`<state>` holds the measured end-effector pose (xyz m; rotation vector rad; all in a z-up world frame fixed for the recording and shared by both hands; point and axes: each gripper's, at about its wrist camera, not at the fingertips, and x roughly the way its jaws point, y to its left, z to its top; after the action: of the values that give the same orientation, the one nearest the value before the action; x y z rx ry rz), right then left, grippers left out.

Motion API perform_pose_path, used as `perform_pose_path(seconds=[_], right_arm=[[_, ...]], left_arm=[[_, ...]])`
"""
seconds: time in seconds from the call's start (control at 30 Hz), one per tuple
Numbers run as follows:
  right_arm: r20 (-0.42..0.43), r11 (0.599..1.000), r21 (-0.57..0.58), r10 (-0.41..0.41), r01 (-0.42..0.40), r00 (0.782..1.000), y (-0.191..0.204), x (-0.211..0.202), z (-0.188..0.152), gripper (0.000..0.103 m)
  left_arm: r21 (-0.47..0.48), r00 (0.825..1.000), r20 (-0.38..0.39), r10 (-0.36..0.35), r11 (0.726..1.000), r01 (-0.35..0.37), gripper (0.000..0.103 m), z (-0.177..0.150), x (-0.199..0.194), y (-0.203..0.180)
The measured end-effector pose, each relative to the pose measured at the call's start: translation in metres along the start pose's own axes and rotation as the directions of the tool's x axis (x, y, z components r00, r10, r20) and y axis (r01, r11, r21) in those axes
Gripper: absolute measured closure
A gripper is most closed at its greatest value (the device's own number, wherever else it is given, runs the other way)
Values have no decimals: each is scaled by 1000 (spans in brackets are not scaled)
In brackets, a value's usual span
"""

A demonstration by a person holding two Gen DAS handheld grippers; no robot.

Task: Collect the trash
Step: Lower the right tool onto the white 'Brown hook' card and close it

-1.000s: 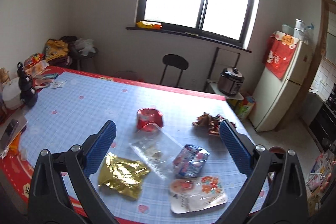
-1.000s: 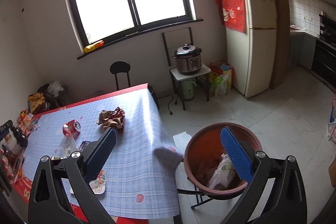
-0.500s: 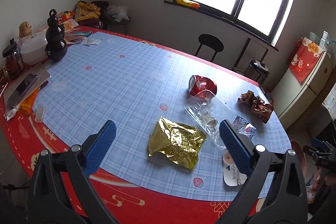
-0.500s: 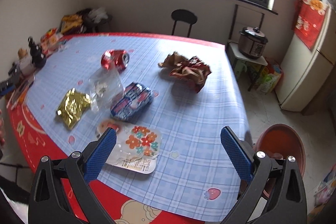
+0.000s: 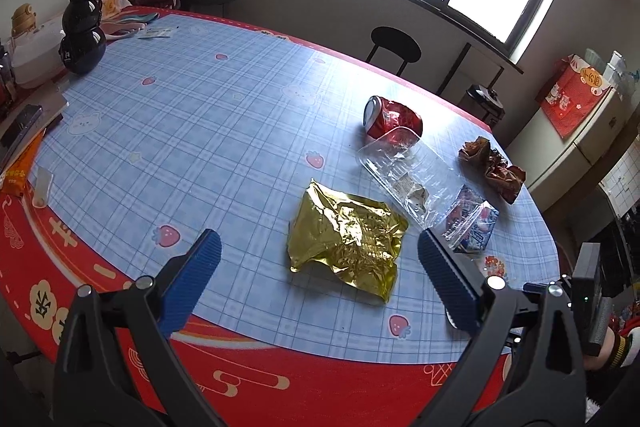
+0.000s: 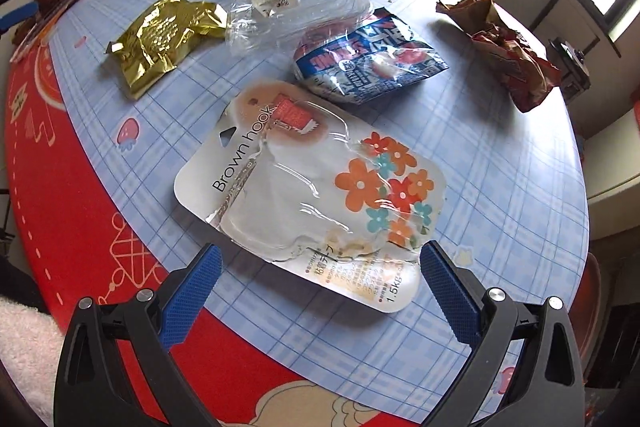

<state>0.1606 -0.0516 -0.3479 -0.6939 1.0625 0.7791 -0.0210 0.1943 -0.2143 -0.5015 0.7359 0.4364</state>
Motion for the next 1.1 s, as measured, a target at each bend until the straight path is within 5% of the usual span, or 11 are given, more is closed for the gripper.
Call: perform_pose_path(seconds=[0.67,1.1], right_arm=[[-48,1000,9,-1,2,999,18,22,15,6],[-35,991,114,75,-71,997,-5,34,28,7]], left_arm=[[8,998,-57,-22,1000,23,6,8,25,17],[-5,997,-69,-14,1000,14,6,3,27,16]])
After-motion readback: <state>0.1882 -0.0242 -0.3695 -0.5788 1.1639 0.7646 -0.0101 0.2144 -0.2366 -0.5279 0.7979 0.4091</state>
